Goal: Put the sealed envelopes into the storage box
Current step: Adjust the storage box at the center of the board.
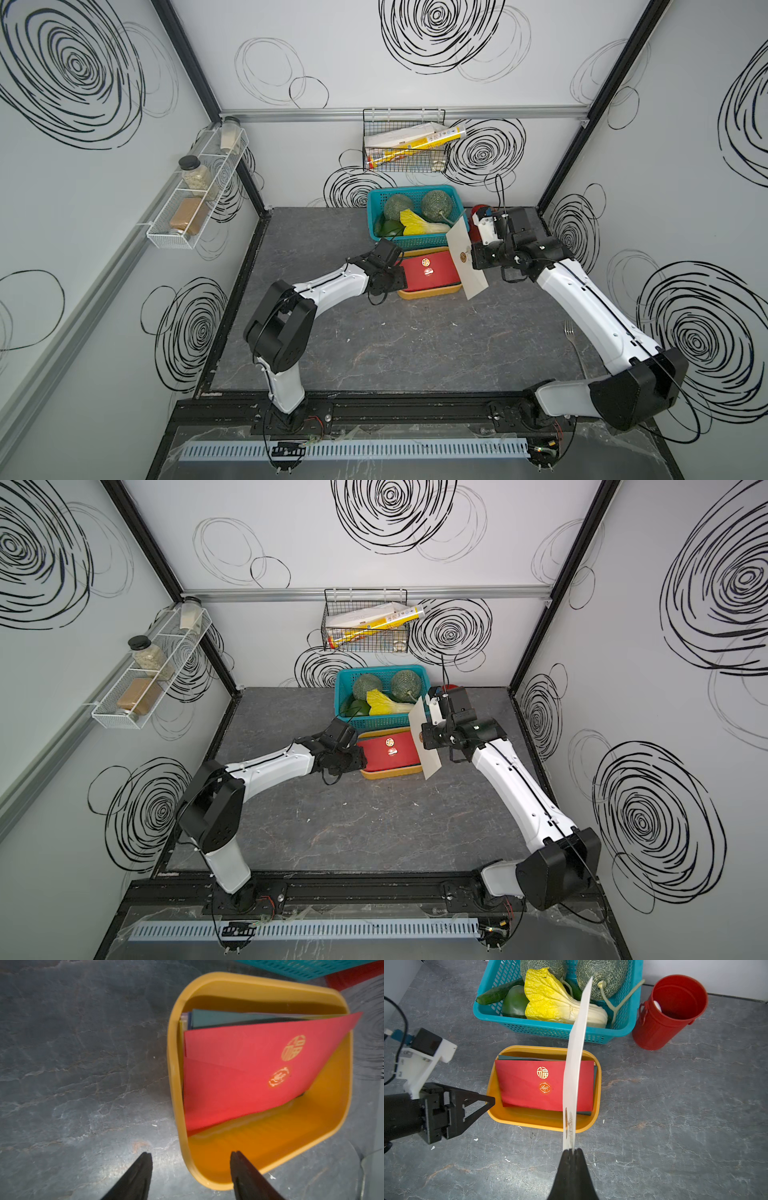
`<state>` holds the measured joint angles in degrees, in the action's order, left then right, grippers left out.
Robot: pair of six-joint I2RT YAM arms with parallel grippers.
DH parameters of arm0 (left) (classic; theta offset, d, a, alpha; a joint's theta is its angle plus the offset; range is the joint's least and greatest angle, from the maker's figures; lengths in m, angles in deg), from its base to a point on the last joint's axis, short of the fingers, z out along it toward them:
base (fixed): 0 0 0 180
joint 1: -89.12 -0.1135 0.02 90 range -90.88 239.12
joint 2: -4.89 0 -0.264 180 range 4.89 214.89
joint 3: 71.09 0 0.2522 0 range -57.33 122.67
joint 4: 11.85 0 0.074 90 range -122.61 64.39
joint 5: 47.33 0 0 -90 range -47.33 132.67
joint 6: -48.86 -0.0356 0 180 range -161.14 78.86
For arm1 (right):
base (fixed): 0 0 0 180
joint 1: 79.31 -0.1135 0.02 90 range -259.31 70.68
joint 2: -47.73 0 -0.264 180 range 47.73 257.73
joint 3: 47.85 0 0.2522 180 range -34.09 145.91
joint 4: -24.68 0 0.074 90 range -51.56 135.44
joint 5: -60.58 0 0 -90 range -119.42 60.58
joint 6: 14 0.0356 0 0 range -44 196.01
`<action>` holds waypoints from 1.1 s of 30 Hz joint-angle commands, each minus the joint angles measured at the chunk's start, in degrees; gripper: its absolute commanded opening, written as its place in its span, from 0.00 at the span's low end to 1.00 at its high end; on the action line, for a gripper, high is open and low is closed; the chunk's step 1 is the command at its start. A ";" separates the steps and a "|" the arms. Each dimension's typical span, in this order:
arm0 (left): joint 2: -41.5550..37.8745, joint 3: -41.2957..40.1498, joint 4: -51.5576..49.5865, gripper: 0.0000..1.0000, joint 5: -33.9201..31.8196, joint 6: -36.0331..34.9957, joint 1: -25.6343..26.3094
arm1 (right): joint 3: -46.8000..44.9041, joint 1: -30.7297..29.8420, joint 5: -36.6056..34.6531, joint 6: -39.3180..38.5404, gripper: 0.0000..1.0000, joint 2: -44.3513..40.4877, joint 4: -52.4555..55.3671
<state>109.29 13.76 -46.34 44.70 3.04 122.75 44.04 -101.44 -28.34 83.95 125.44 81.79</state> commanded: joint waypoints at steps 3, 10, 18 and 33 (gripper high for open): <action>3.76 2.69 1.52 0.32 -0.62 -0.71 -0.09 | 0.63 -0.02 2.05 -1.67 0.00 -1.69 1.22; -0.71 -1.03 0.73 0.17 -2.81 -2.64 -0.14 | 0.29 -0.11 16.23 -12.14 0.00 -0.62 1.20; -8.51 -8.13 -4.14 0.09 0.06 -14.75 -3.27 | -3.04 -5.63 25.59 -24.32 0.00 2.72 0.52; -13.70 -13.26 -9.53 0.08 7.47 -30.10 -9.99 | 4.23 -14.34 16.65 -29.73 0.00 15.27 3.52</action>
<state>97.07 1.20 -55.33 50.42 -23.01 112.78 44.19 -114.45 -9.78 55.93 140.41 83.63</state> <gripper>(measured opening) 0.134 0.039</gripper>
